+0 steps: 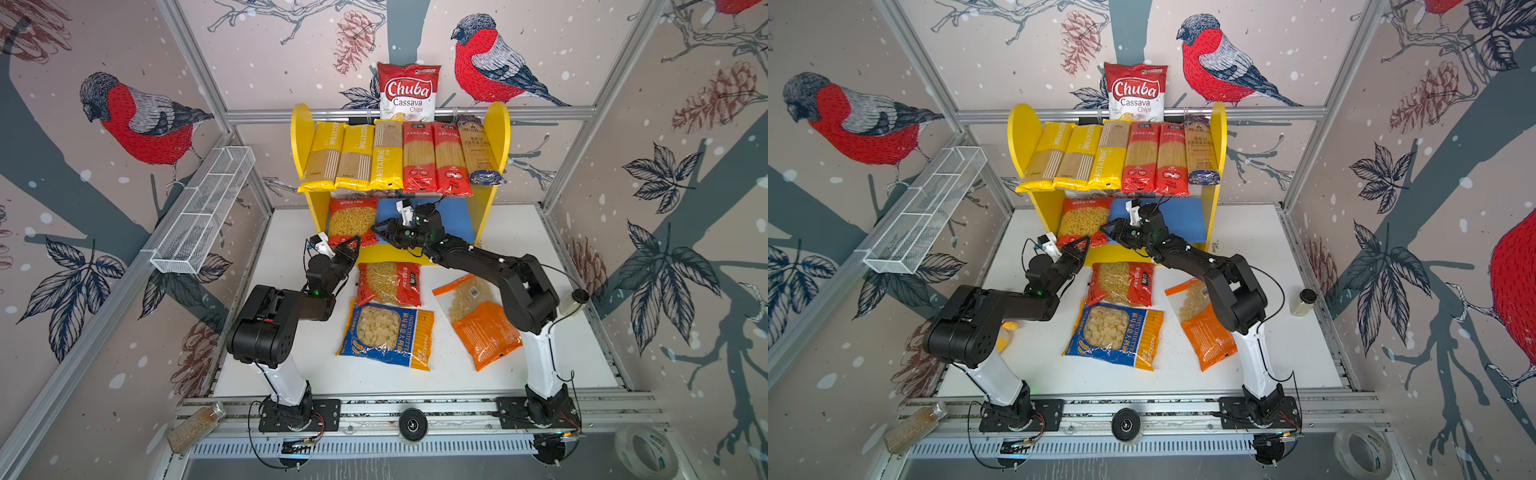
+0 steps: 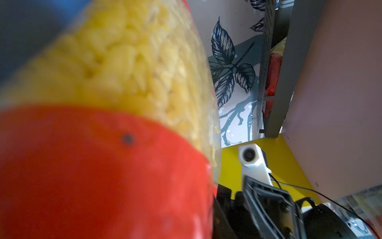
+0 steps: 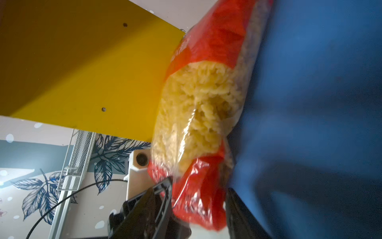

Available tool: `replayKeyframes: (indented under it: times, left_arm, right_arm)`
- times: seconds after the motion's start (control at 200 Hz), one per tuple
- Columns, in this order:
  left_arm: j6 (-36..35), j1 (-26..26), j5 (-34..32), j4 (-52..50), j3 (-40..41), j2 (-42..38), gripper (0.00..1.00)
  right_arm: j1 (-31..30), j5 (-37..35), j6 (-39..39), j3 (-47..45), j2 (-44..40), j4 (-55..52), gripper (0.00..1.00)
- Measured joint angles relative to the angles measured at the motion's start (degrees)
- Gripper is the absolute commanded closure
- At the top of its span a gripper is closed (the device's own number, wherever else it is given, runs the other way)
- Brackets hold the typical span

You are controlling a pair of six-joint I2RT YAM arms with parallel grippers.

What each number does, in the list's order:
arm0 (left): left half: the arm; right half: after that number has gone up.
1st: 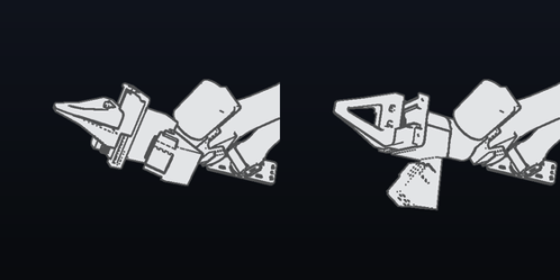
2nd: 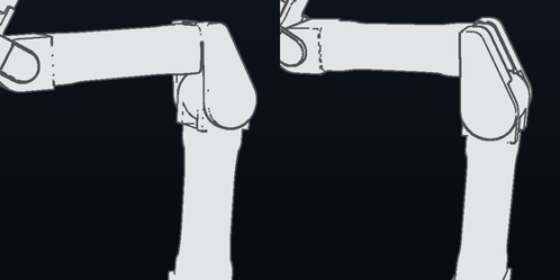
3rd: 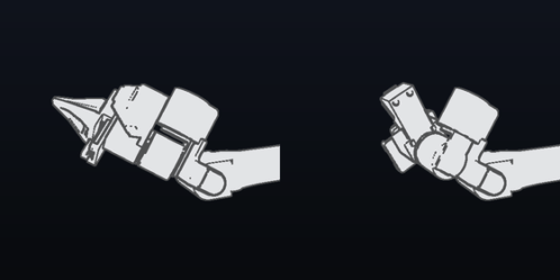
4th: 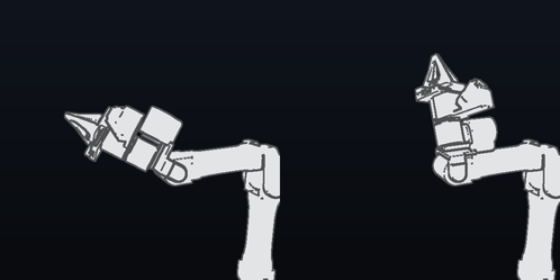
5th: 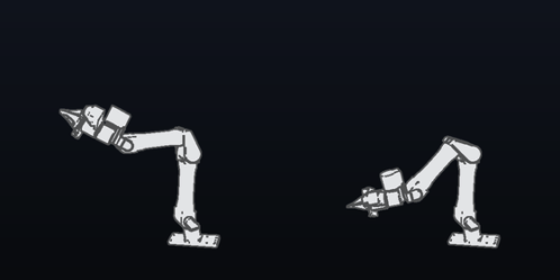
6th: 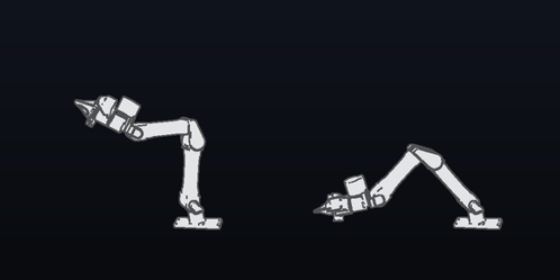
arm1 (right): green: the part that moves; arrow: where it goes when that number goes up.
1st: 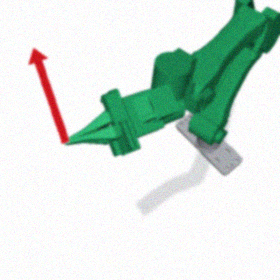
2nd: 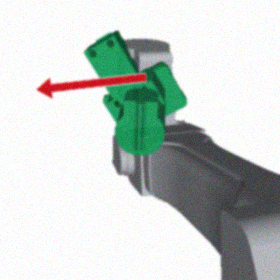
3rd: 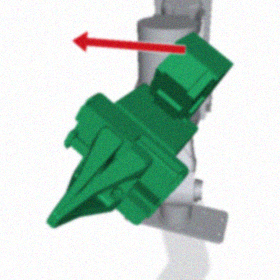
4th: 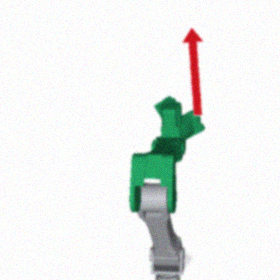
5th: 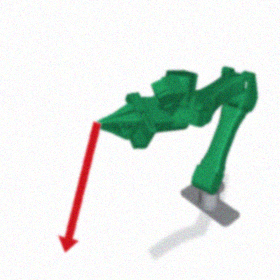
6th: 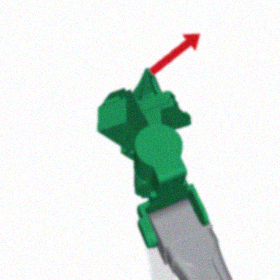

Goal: Arrange pasta packages on shelves
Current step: Move the pasta bag to the shelf, then pick up the pasta bag from the center of the table.

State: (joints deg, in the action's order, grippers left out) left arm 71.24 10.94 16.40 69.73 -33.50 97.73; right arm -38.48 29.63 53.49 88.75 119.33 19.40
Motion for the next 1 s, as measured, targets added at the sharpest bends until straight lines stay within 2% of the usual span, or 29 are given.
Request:
replayKeyframes:
  times: [0.165, 0.315, 0.46, 0.625, 0.74, 0.861, 1.001]
  left_arm:
    - [0.2, -1.1, 0.6, 0.2, 1.2, -2.7, 0.55]
    - [-0.5, -1.2, 1.9, -0.5, 1.7, -4.6, 0.45]
    - [-2.1, -1.2, 2.8, -4.2, 4.7, -10.3, 0.38]
    - [-5.7, -1.2, 2.0, -12.7, 8.3, -19.5, 0.38]
    - [-9.0, -0.5, -0.6, -22.0, 11.0, -27.2, 0.37]
    - [-14.8, 3.0, -3.8, -32.2, 11.3, -34.1, 0.34]
    - [-19.1, 5.7, -5.9, -39.2, 12.5, -35.7, 0.34]
  right_arm:
    - [0.0, -1.6, -2.8, -8.8, -6.6, 0.1, 0.4]
    - [0.2, -2.5, -4.3, -12.6, -10.0, -0.8, 0.4]
    - [0.0, -3.7, -5.7, -19.4, -15.8, -2.1, 0.4]
    - [-0.7, -6.9, -7.0, -28.3, -22.7, -3.9, 0.41]
    - [-1.3, -8.5, -7.0, -33.5, -24.3, -5.4, 0.39]
    - [-0.6, -8.6, -6.6, -37.2, -23.1, -7.1, 0.31]
    - [1.0, -8.0, -4.7, -39.8, -20.6, -6.7, 0.23]
